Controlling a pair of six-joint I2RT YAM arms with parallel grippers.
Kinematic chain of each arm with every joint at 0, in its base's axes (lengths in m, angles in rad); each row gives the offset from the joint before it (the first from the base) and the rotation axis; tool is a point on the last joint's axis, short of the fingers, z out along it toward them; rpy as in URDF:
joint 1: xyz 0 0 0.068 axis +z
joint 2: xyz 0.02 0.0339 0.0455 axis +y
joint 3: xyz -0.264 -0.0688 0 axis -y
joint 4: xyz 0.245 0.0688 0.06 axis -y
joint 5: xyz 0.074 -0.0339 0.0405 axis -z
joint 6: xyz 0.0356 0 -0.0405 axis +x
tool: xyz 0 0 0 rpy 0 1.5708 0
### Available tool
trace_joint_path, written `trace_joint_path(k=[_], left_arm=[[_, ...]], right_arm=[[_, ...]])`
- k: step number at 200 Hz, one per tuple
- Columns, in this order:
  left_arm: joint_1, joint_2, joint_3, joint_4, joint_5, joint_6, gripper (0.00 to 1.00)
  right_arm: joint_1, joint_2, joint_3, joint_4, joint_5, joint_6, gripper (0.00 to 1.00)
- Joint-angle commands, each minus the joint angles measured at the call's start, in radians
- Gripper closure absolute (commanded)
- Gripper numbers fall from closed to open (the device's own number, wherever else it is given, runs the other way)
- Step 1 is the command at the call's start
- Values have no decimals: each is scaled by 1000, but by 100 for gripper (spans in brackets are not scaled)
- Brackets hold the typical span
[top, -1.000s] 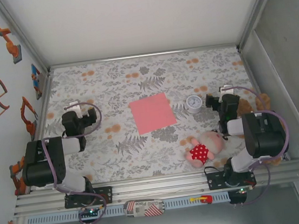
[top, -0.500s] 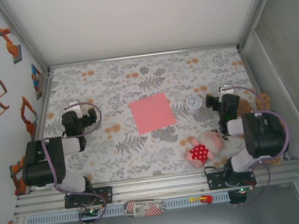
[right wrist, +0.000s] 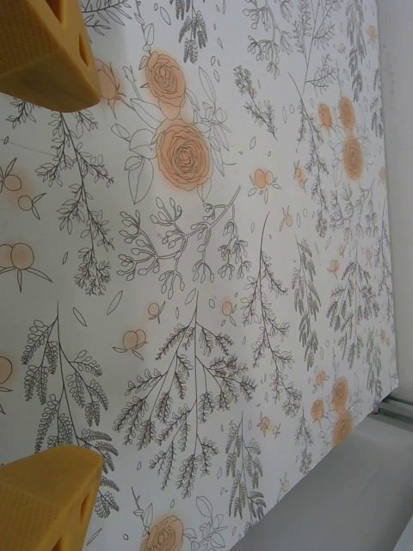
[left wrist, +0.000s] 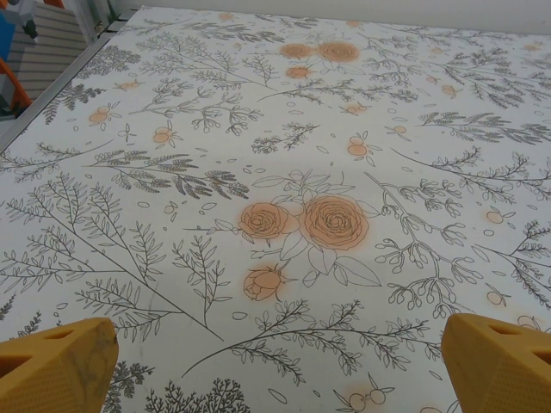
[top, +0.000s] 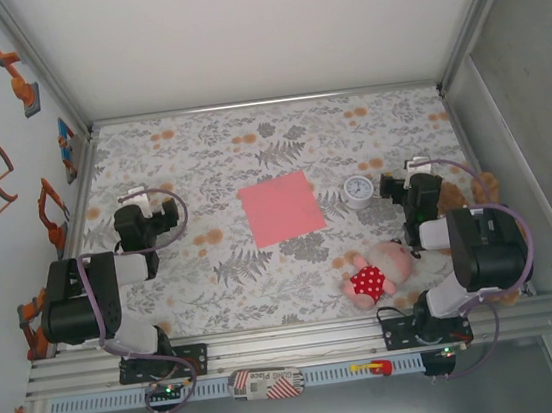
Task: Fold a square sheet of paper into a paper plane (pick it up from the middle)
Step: Rotate the square sheet of paper at the center of the table.
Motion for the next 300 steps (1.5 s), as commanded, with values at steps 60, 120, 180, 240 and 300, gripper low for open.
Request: trace_joint_path(k=[60, 120, 180, 240, 300], left_arm=[[-8, -313, 285, -720, -82, -211, 4], [-24, -323, 488, -1056, 207, -505, 4], [-167, -192, 489, -951, 362, -745, 4], [-266, -44, 496, -873, 412, -846, 1], [-346, 79, 548, -885, 438, -861, 4]], right_arm=[[-6, -345, 347, -757, 48, 221, 1], [78, -93, 724, -1118, -278, 426, 3], [343, 175, 904, -1175, -418, 543, 21], [467, 435, 1102, -1260, -393, 570, 35], [496, 609, 1252, -1327, -390, 616, 37]])
